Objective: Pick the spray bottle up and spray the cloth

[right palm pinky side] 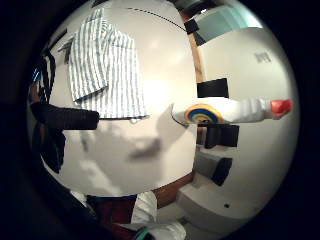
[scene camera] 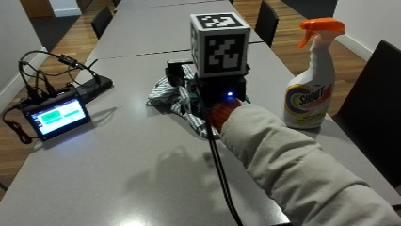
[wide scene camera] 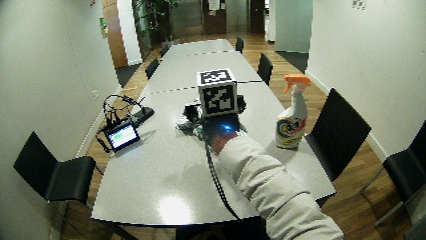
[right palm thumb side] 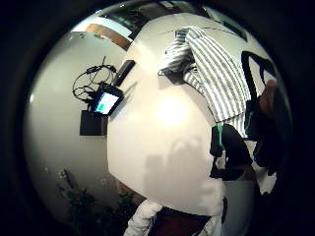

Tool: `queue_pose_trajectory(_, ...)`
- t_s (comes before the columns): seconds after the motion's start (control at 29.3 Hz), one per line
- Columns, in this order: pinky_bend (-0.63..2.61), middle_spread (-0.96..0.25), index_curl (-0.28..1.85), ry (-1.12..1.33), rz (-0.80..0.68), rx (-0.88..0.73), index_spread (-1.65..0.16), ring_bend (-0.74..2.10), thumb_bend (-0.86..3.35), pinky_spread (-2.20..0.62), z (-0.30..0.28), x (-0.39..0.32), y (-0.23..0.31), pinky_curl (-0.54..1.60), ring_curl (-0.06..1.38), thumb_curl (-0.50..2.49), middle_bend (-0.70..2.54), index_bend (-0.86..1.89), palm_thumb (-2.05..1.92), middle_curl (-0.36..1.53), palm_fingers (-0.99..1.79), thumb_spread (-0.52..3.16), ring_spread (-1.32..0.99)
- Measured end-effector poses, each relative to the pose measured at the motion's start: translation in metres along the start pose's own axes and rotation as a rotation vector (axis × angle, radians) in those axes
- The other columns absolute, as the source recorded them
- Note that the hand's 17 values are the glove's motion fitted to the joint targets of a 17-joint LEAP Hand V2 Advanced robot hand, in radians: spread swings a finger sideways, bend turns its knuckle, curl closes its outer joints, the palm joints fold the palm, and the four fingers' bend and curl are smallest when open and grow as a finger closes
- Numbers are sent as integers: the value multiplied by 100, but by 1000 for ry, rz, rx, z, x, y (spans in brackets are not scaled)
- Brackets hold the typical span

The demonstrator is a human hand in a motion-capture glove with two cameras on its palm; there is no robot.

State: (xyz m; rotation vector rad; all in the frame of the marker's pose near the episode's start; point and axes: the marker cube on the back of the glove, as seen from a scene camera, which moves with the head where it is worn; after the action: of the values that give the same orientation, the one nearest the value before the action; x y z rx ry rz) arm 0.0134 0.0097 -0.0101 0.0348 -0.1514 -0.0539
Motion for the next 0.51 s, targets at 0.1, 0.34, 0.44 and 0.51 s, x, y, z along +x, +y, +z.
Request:
queue_pose_trajectory(0.1, 81, -12, 33, -177, -49, 40, -19, 83, 29, -21, -9, 8, 15, 37, 38, 31, 71, 35, 78, 34, 129, 76, -17)
queue_pose_trajectory(0.34, 69, -11, 38, -740, -192, 248, -19, 78, 24, -22, -49, 38, 91, 39, 41, 35, 67, 34, 83, 37, 111, 83, -16)
queue_pose_trajectory(0.44, 62, -10, 38, -894, -226, 340, -20, 74, 23, -22, -61, 48, 113, 38, 41, 37, 63, 30, 86, 38, 102, 84, -15)
queue_pose_trajectory(0.51, 57, -11, 39, -1008, -164, 462, -22, 69, 22, -21, -73, 69, 130, 37, 40, 38, 56, 29, 89, 37, 91, 84, -16)
